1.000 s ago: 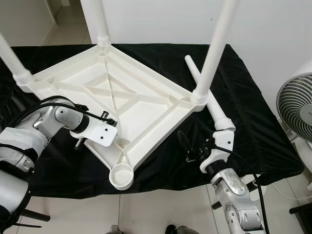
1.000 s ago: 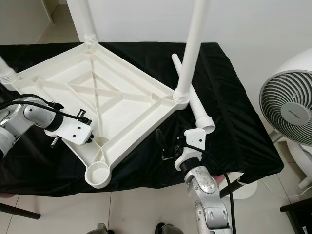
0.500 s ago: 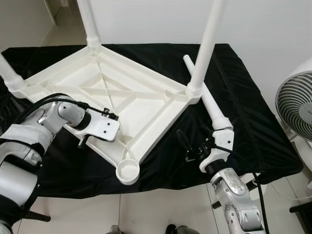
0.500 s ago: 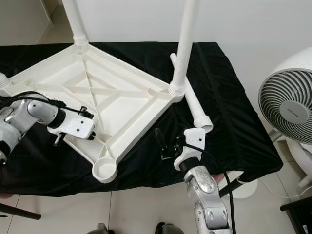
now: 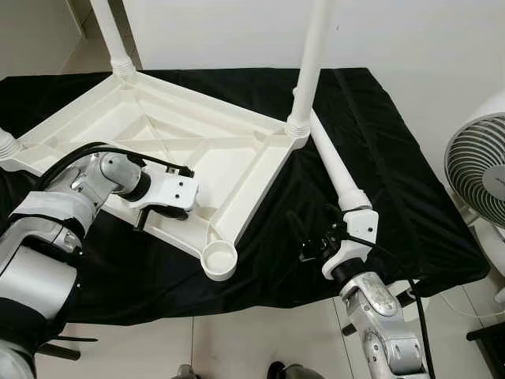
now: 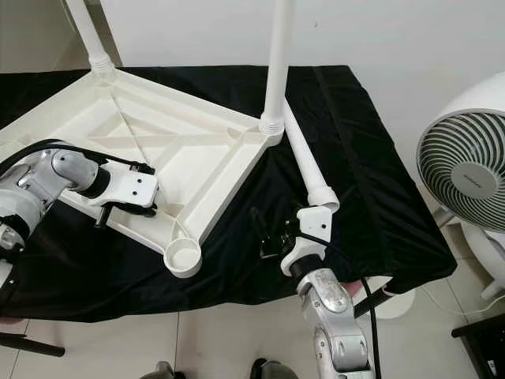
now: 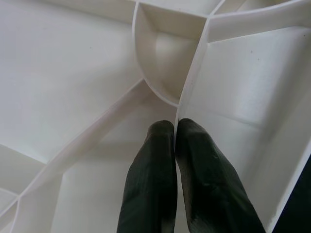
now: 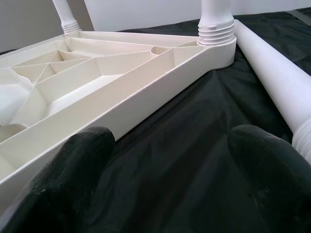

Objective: Building children table

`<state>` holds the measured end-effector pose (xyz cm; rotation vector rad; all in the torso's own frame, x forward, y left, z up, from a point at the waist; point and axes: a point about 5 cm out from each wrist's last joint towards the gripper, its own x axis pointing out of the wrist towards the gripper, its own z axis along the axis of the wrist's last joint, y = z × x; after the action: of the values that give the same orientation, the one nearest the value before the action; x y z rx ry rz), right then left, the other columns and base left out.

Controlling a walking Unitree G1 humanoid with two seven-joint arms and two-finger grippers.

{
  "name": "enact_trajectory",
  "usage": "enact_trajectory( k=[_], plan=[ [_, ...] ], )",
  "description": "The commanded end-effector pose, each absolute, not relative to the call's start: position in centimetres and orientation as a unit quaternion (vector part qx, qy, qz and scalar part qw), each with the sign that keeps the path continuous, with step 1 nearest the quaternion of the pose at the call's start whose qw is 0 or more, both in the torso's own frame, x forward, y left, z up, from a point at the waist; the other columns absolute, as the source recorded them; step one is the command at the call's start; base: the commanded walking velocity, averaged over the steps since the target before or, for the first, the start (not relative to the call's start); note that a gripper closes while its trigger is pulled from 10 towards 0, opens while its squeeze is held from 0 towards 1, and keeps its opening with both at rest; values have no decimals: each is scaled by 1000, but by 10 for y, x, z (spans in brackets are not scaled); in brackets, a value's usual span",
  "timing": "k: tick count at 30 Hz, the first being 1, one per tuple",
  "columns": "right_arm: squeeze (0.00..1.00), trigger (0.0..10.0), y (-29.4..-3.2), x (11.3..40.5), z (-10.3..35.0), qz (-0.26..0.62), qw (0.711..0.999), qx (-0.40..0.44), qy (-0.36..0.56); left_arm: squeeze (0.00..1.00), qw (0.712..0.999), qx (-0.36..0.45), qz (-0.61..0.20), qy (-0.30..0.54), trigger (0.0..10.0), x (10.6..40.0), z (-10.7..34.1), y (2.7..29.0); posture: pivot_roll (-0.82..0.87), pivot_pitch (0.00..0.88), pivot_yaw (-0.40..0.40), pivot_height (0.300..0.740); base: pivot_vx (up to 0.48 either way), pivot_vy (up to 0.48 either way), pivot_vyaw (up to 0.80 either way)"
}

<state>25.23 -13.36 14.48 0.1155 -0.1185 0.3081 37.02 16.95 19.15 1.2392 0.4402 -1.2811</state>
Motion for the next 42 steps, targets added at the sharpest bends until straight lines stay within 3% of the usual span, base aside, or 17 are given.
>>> enact_trajectory(
  k=[1,11,13,16,20,21,22,23,28,39,40,42],
  plan=[
    [0,10000,-131,249,141,154,985,61,-48,0,707,540,-420,176,0,382,177,188,66,152,22,740,0,0,0],
    [0,10000,-127,250,142,156,984,66,-50,0,743,497,-414,172,0,379,166,179,66,138,15,740,0,0,0],
    [0,10000,-126,250,142,159,984,67,-51,0,766,476,-397,169,0,380,165,177,66,131,12,740,0,0,0],
    [0,10000,-125,251,142,161,983,67,-52,0,779,466,-385,167,0,380,163,176,66,130,10,740,0,0,0],
    [0,10000,-125,252,142,163,983,66,-52,0,776,466,-393,164,0,378,160,173,70,129,1,740,0,0,0],
    [0,10000,-125,252,143,165,983,65,-52,0,772,466,-400,163,6549,376,158,172,72,131,-2,740,0,0,0],
    [0,10000,-125,252,143,165,983,65,-52,0,772,466,-400,163,6549,376,158,172,72,131,-2,740,0,0,0],
    [0,10000,-125,253,143,167,983,65,-52,0,770,469,-402,160,0,375,158,171,72,132,-1,740,0,0,0],
    [0,10000,-126,254,144,164,983,65,-55,0,793,465,-355,170,0,380,160,178,68,135,6,740,0,0,0],
    [0,10000,-127,253,144,155,984,69,-55,0,812,457,-315,180,0,381,155,182,66,144,12,740,0,0,0],
    [0,10000,-127,253,144,155,984,69,-56,0,811,451,-329,173,10000,380,155,178,66,144,12,740,0,0,0],
    [0,10000,-127,254,145,155,984,69,-56,0,815,438,-338,171,10000,379,155,174,69,146,7,740,0,0,0]
  ],
)
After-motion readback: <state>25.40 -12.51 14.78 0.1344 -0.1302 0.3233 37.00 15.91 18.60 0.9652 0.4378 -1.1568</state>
